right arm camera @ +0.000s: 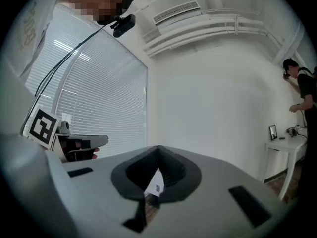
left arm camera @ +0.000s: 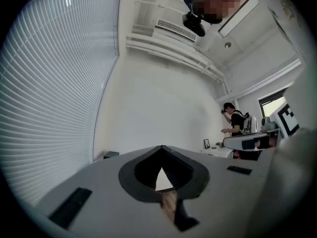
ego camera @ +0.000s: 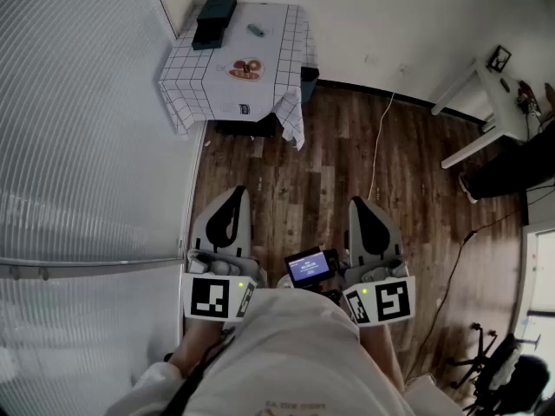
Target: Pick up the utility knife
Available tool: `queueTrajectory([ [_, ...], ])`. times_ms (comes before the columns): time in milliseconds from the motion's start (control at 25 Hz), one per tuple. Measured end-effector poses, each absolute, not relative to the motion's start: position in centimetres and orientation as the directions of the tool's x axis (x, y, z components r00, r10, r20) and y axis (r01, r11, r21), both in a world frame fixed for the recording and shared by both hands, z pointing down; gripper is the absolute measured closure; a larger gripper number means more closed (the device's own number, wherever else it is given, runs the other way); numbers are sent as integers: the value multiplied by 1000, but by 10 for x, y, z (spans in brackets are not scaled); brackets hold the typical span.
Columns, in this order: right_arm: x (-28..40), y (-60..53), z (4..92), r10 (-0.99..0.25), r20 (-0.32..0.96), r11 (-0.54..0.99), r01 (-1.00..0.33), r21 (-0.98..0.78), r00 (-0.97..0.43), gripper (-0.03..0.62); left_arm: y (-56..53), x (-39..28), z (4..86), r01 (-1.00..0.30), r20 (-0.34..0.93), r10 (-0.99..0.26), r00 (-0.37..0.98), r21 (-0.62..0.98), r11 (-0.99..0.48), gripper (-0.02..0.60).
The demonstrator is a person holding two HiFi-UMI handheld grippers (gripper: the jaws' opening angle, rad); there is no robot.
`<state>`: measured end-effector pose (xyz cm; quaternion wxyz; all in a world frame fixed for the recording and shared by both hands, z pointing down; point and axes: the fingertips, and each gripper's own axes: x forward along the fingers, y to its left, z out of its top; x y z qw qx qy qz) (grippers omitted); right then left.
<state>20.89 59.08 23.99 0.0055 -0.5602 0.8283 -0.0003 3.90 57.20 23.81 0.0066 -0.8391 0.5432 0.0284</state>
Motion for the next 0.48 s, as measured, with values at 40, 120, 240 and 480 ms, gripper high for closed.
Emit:
queueTrajectory([
  [40, 209, 592, 240, -928, -9, 373, -928, -6, -373, 588, 573, 39, 238, -912, -54, -912, 407, 20, -409, 578],
  [120, 209, 593, 240, -927, -9, 375, -927, -5, -374, 588, 574, 39, 238, -913, -53, -913, 406, 21, -407, 578],
  [240, 209, 593, 240, -926, -11, 378, -926, -7, -378, 588, 576, 39, 238, -914, -52, -914, 403, 20, -404, 578],
  [480, 209, 596, 240, -923, -22, 385, -923, -27, -384, 588, 580, 37, 238, -920, -51, -919, 391, 15, -392, 578],
])
